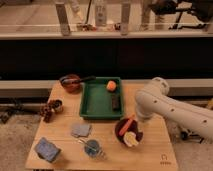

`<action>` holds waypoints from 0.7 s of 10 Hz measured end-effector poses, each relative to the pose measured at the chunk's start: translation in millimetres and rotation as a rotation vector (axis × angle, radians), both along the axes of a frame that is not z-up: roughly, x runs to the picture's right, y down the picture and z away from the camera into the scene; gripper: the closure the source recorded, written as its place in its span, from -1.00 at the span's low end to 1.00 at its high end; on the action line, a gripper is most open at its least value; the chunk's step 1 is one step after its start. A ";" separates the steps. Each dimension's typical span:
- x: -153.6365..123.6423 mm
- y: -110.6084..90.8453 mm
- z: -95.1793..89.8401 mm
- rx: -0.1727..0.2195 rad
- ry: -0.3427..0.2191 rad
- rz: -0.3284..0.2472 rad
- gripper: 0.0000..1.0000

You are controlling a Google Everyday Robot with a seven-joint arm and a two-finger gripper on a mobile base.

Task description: Place fork in red bowl

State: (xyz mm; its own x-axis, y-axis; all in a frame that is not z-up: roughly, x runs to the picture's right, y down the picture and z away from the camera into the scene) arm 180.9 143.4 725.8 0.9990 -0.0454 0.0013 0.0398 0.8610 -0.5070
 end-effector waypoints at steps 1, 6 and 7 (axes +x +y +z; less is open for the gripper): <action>4.7 -1.2 0.8 0.004 0.000 0.002 -0.21; 3.0 2.4 2.2 0.031 0.004 0.025 0.33; 6.6 2.9 2.3 0.036 0.007 0.028 0.49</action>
